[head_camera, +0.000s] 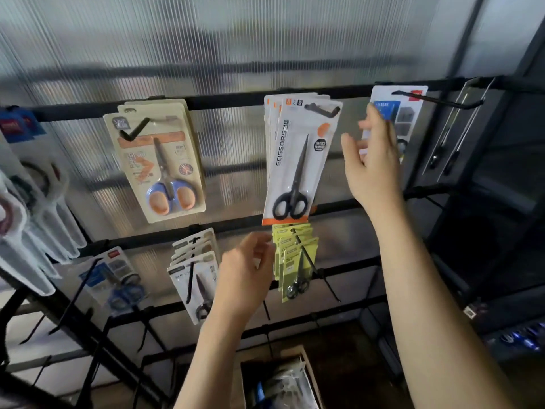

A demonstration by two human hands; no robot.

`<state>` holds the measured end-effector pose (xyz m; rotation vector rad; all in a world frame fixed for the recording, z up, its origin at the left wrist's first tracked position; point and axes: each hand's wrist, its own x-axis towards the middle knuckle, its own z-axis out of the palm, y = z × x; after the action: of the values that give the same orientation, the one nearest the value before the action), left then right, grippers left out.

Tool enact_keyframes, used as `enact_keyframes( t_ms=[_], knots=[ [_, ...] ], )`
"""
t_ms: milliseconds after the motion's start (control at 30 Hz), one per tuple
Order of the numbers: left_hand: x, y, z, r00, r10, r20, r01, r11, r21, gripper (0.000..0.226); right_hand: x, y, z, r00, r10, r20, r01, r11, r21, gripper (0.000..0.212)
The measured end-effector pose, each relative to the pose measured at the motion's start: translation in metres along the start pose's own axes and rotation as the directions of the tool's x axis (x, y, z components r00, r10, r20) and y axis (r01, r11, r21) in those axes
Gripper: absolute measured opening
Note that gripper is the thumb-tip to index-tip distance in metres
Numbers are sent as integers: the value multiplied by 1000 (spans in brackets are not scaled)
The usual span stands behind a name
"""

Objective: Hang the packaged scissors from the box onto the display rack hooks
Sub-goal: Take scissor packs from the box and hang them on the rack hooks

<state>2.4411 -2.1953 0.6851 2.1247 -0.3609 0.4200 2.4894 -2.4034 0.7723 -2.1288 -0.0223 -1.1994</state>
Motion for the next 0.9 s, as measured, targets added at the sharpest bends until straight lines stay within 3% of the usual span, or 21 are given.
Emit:
enact_keyframes(
  t_ms=[200,367,467,567,800,900],
  knots=[
    [-39,-13,49,986,8,165,2,998,-57,13,-83,40,-15,995,88,36,-84,991,-102,56],
    [-97,-45,89,942,-39,334,24,998,50,25,-185,74,-20,957,271,104,-240,940,-244,48],
    [-139,-85,118,871,-128,474,72,988,136,33,-254,94,-16,919,370,140,-304,886,-349,48],
    [-183,-130,146,753,-251,608,115,960,253,45,-331,115,-8,864,459,208,-337,833,-439,44],
    [-269,-234,214,476,-489,731,93,854,511,49,-502,179,17,534,621,574,-270,768,-580,38],
    [-299,-289,249,417,-536,734,61,822,566,45,-551,223,33,389,629,673,-141,763,-631,46]
  ],
)
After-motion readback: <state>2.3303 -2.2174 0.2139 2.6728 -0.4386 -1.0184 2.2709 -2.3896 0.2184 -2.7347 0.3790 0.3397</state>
